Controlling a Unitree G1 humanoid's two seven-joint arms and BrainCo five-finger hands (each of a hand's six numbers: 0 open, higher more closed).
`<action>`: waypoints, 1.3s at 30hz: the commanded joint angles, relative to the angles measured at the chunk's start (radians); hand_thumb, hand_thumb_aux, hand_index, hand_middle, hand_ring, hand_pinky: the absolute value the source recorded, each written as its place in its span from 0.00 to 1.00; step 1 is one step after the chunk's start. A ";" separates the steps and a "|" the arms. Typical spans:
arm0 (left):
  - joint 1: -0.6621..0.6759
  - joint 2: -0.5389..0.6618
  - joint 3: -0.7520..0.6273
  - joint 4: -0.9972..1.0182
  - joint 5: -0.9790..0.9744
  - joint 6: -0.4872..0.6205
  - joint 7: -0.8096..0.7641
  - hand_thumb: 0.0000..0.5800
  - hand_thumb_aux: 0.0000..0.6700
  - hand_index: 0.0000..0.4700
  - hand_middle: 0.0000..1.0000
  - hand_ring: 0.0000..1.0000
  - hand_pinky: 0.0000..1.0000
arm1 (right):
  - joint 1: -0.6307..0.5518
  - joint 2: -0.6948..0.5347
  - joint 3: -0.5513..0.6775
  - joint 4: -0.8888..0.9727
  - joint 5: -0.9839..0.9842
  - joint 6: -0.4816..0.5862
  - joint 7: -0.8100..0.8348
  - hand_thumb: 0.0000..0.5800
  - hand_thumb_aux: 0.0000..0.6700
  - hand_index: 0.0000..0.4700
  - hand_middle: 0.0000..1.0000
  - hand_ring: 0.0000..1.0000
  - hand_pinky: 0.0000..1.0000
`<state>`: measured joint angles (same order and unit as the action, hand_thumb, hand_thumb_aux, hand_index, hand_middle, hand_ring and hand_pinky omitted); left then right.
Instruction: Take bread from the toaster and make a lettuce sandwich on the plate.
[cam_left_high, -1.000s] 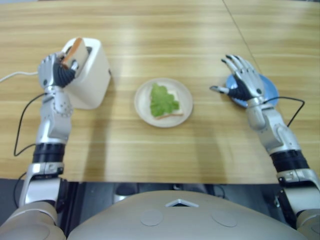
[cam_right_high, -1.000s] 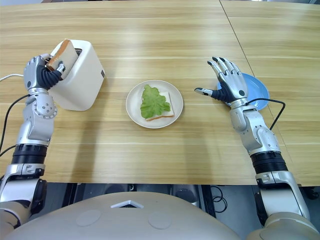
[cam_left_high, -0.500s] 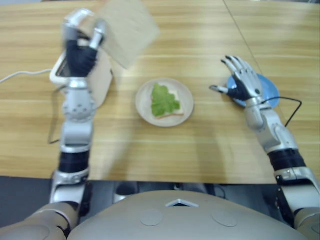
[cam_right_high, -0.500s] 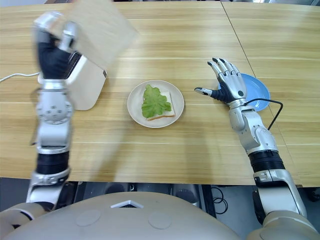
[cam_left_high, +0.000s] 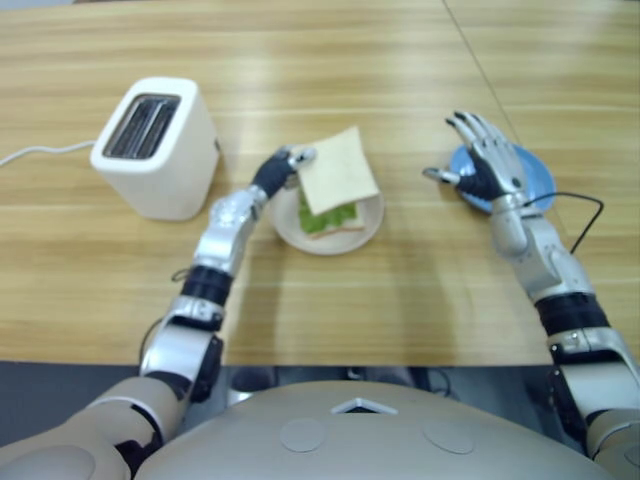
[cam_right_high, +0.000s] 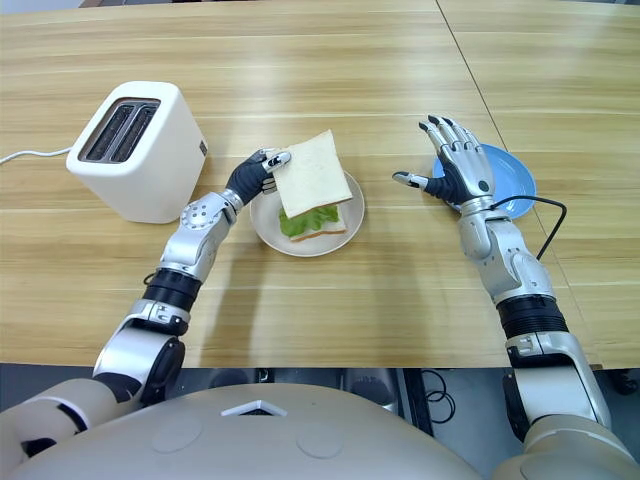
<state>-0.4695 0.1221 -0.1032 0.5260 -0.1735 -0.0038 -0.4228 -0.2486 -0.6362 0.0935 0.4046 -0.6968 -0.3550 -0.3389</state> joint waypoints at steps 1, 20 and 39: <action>-0.040 0.022 0.010 0.084 0.046 -0.032 -0.001 1.00 1.00 0.98 1.00 1.00 1.00 | -0.007 -0.005 0.009 0.021 0.004 -0.006 -0.005 0.00 0.00 0.00 0.00 0.00 0.00; -0.168 -0.017 -0.122 0.509 0.348 -0.165 0.130 1.00 1.00 0.98 1.00 1.00 1.00 | -0.059 0.028 0.207 -0.063 -0.125 -0.053 0.075 0.00 0.00 0.00 0.00 0.00 0.00; -0.186 0.005 -0.116 0.554 0.388 -0.184 0.190 1.00 1.00 0.98 1.00 1.00 1.00 | -0.158 0.148 0.562 0.295 -0.273 -0.088 0.369 0.00 0.00 0.00 0.00 0.00 0.00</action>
<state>-0.6678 0.1283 -0.2155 1.0668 0.2007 -0.1955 -0.2215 -0.4487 -0.4871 0.5776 0.5509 -0.9399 -0.4680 -0.1028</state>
